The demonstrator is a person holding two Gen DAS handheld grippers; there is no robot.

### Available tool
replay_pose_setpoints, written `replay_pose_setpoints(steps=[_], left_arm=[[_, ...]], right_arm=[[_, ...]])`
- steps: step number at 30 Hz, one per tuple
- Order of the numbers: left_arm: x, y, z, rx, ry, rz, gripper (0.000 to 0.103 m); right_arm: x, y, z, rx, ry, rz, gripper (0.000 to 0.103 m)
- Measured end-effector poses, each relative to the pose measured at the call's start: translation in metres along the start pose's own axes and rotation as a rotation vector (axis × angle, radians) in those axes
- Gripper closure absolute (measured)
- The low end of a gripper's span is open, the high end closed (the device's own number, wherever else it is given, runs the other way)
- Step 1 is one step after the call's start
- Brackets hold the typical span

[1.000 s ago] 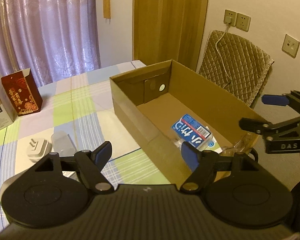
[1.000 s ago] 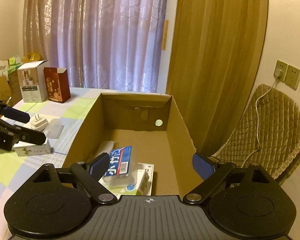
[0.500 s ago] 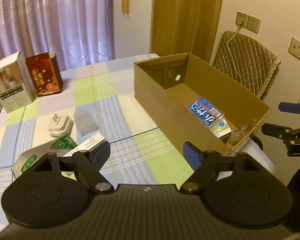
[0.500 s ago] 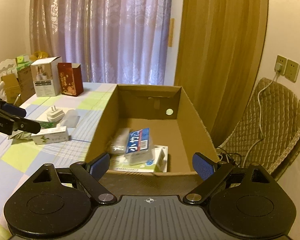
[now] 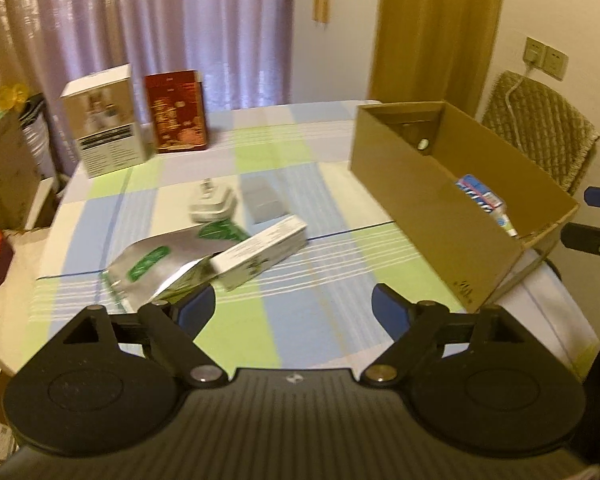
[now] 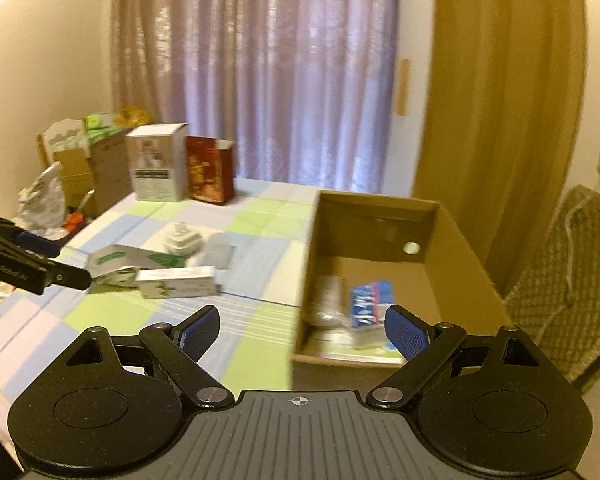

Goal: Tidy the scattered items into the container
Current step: 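Move both tools back over the foil pouch and white-green box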

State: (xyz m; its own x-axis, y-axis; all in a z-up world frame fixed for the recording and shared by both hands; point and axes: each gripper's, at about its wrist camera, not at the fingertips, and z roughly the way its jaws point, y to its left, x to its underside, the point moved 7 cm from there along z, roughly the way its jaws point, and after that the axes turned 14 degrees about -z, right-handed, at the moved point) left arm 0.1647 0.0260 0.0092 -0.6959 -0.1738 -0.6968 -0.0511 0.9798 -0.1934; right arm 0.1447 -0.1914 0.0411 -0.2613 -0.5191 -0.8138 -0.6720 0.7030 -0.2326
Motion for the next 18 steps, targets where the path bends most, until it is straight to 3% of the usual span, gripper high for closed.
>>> replay_pose_setpoints(steps=[11,18], left_arm=[[0.010,0.059,-0.015,-0.062,-0.012,-0.034,0.016],[0.010,0.081,-0.009,-0.091,-0.003,0.030,0.013]], right_arm=[[-0.020,0.054,0.015,-0.085,0.002,-0.098,0.008],[-0.029,0.074,0.035,-0.121,0.019,-0.132,0.008]])
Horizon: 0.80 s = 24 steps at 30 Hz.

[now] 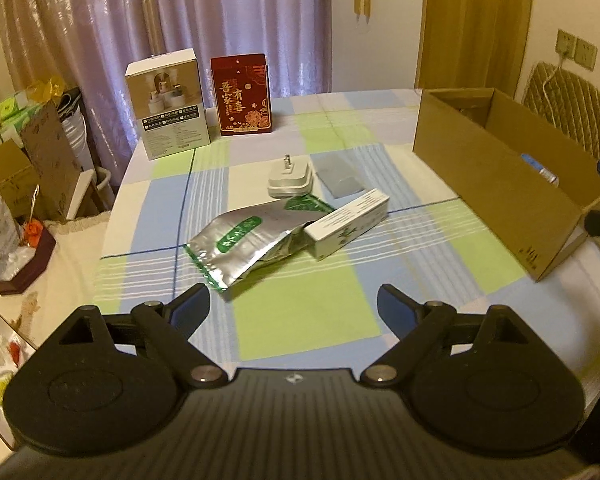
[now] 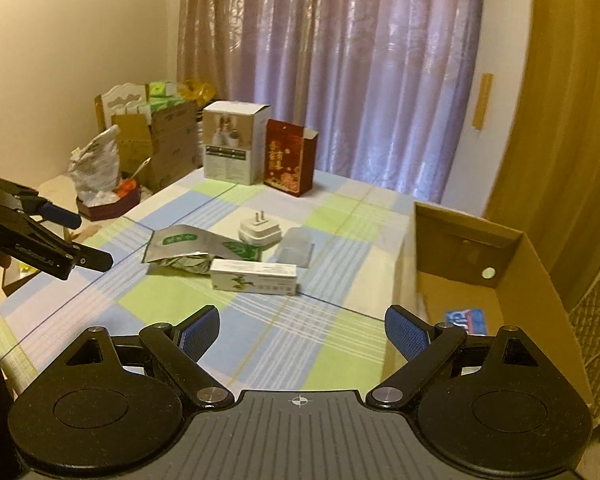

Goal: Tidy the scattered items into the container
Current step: 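Move both tools back over the foil pouch and white-green box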

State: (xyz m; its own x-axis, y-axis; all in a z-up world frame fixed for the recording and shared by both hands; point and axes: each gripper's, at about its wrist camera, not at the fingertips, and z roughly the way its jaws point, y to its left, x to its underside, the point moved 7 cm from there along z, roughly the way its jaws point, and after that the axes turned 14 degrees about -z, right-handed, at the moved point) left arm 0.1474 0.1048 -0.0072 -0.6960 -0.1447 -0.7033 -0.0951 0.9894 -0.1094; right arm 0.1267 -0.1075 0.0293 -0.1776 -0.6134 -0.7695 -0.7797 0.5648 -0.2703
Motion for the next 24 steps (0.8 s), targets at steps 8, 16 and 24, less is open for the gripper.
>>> replay_pose_setpoints(steps=[8,16,24], left_arm=[[-0.001,0.023,0.026,0.004,0.024,0.071,0.006],[-0.002,0.049,0.077,0.011,0.075,0.160,0.005],[-0.022,0.063,0.141,0.053,0.106,0.270,0.005]], right_arm=[[-0.005,0.017,0.036,-0.059,0.039,-0.021,0.008],[-0.007,0.021,0.094,-0.111,0.100,-0.077,0.008],[-0.004,0.019,0.158,-0.143,0.154,-0.156,0.008]])
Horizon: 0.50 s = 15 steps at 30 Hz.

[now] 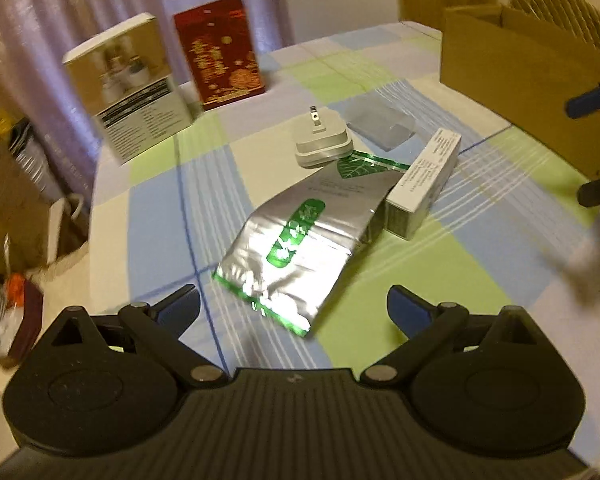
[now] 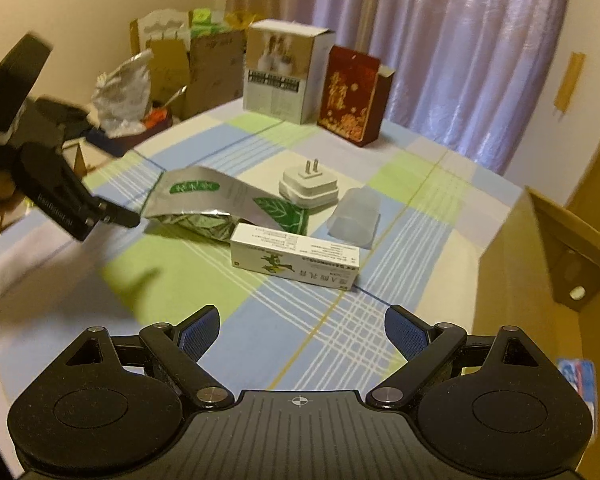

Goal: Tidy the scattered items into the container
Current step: 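Move both tools back over the foil pouch and white-green box, then grasp the foil pouch with the left tool while the right tool grasps the white-green box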

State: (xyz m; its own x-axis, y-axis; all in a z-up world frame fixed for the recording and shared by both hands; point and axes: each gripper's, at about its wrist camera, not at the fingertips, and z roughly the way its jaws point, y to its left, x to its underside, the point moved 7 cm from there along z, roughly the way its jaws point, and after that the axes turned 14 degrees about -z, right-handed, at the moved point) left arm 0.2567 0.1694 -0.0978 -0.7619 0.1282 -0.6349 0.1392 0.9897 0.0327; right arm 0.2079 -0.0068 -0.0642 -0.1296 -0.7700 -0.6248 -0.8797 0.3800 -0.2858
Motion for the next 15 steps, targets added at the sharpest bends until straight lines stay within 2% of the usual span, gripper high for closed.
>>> replay_pose_setpoints(steps=[4,11,15], left_arm=[[-0.009,0.001,0.029,0.035,0.020,0.089,0.004],[-0.021,-0.005,0.061,0.147,0.058,0.159,0.004],[-0.031,-0.010,0.075,0.178,0.098,0.225,0.004]], right_arm=[[-0.004,-0.004,0.028,-0.015,0.025,-0.057,0.008],[-0.011,-0.012,0.067,-0.033,0.054,-0.135,0.008],[-0.014,-0.016,0.080,-0.037,0.066,-0.160,0.008]])
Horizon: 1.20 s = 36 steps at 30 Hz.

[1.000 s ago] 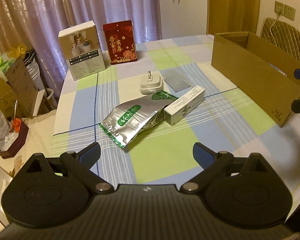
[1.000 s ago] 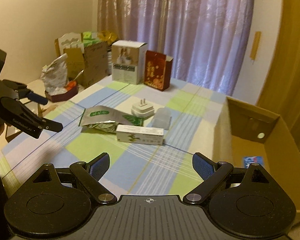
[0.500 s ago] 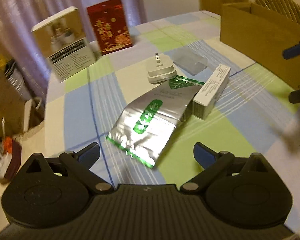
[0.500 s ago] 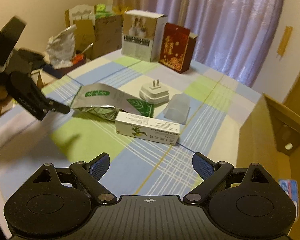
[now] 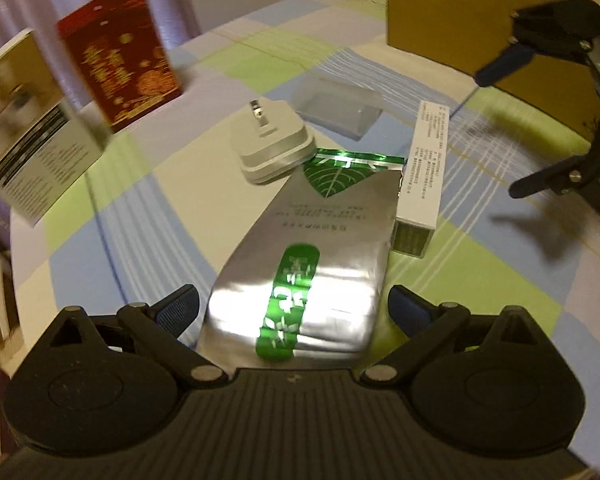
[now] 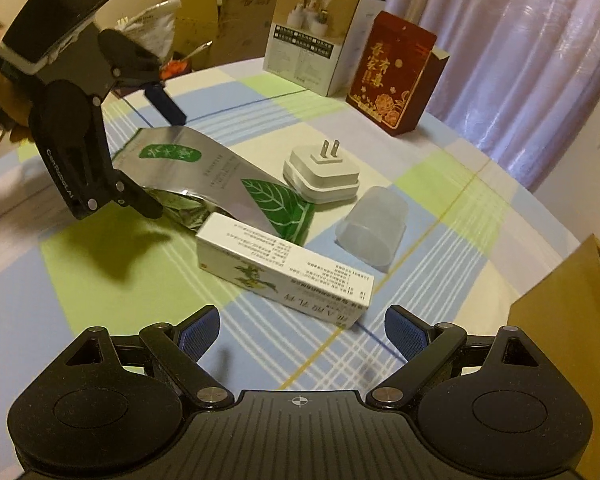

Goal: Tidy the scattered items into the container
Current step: 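Grasp the foil pouch with the left tool while the right tool grasps the white-green box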

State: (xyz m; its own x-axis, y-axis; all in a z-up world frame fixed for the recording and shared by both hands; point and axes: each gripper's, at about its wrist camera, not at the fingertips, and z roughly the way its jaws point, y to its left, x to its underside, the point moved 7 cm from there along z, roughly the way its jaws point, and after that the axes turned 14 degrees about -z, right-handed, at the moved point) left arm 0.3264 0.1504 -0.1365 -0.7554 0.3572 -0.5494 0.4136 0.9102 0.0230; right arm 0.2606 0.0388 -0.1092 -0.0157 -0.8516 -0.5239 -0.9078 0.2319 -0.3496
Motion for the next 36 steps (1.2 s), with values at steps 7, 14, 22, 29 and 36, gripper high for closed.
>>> replay_pose_setpoints(steps=[7,14,22,29,36], left_arm=[[-0.020,-0.003,0.023,0.042,0.121,0.062,0.010],[-0.018,-0.012,0.023,0.062,0.162,0.067,0.027],[0.004,-0.013,-0.003,0.052,0.175,0.047,0.038],[0.034,-0.027,-0.032,0.035,0.176,0.070,0.038],[0.071,-0.065,-0.057,0.058,0.175,0.114,0.038]], right_arm=[[-0.002,-0.002,0.017,-0.023,0.027,-0.077,0.008],[-0.020,-0.004,0.036,-0.041,0.023,-0.213,0.009],[-0.019,0.002,0.052,-0.156,0.083,-0.338,0.028],[0.003,0.020,0.018,-0.195,0.182,-0.265,0.050],[0.042,0.071,-0.034,-0.266,0.241,-0.005,0.062]])
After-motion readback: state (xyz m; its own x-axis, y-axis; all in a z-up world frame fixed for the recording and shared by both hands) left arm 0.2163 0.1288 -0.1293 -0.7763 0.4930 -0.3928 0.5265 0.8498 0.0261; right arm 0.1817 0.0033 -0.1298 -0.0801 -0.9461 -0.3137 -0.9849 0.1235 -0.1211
